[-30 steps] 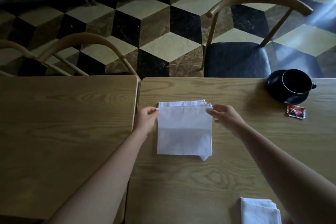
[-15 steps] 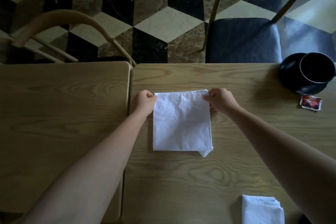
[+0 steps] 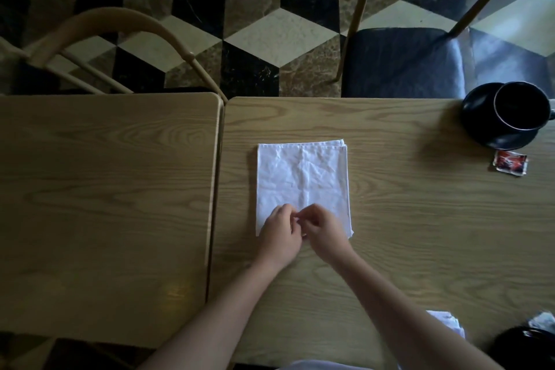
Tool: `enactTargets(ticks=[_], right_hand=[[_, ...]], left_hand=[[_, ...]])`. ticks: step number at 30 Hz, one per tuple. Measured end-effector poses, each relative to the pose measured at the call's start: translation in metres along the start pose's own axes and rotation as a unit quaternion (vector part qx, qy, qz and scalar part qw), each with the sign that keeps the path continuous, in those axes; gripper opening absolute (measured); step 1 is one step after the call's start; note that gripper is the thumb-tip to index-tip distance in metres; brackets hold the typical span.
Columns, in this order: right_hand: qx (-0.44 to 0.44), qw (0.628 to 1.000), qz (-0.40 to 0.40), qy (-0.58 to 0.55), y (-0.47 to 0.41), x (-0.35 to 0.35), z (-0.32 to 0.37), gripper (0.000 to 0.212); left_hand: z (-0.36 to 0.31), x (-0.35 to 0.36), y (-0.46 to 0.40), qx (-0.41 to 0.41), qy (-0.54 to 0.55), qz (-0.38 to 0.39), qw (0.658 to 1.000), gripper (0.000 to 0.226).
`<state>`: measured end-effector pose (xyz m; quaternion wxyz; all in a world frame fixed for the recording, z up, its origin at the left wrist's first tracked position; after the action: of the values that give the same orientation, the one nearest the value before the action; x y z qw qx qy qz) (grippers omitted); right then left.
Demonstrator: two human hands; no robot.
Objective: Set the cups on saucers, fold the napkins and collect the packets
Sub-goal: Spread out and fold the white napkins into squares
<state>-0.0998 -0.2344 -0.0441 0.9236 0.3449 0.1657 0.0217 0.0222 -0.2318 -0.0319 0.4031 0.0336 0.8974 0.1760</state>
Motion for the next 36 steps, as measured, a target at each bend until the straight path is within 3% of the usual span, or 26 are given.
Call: enactTargets(ticks=[7, 10, 14, 18, 20, 22, 25, 29, 33, 36], right_hand=[[0.029, 0.998, 0.000, 0.061, 0.007, 0.000, -0.018, 0.013], [0.056, 0.996, -0.042, 0.063, 0.006, -0.029, -0.030, 0.015], [0.075, 0.991, -0.083, 0.067, 0.008, -0.054, -0.043, 0.017], [0.088, 0.991, -0.076, 0.064, 0.007, -0.056, -0.040, 0.014], [0.075, 0.985, -0.127, 0.088, 0.009, -0.059, -0.039, 0.006], [0.050, 0.971, -0.193, 0.134, 0.011, -0.065, -0.039, 0.013], [0.051, 0.967, -0.183, 0.170, 0.010, -0.067, -0.035, 0.028], [0.052, 0.971, -0.167, 0.164, 0.005, -0.063, -0.020, 0.023], [0.028, 0.973, -0.189, 0.127, 0.012, -0.069, -0.001, 0.025], [0.032, 0.984, -0.177, 0.000, 0.030, -0.075, 0.011, 0.024]], left_hand=[[0.007, 0.007, 0.002, -0.141, -0.013, -0.007, 0.990, 0.005], [0.021, -0.004, -0.006, -0.192, -0.015, -0.023, 0.981, 0.006], [0.038, -0.017, -0.009, -0.233, -0.020, -0.039, 0.971, 0.003], [0.042, -0.022, -0.007, -0.253, -0.002, -0.060, 0.966, 0.006], [0.046, -0.023, -0.003, -0.266, -0.002, -0.083, 0.960, 0.015], [0.048, -0.026, 0.003, -0.297, -0.007, -0.100, 0.949, 0.023], [0.046, -0.026, 0.004, -0.349, 0.094, -0.079, 0.929, 0.022], [0.035, -0.029, 0.000, -0.401, 0.228, -0.019, 0.887, 0.019], [0.023, -0.045, -0.002, -0.379, 0.305, -0.026, 0.873, 0.017], [0.011, -0.062, 0.004, -0.328, 0.373, -0.041, 0.867, 0.009]])
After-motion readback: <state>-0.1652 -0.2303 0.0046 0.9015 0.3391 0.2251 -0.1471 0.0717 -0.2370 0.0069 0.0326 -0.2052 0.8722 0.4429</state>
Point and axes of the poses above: each hand's wrist, its own y-axis away from the middle knuckle, its own x-axis out of the palm, z = x × y, the point moved 1 cm from there along -y, towards the middle knuckle, and after that the axes turned 6 degrees about -z, right-handed, at the moved point
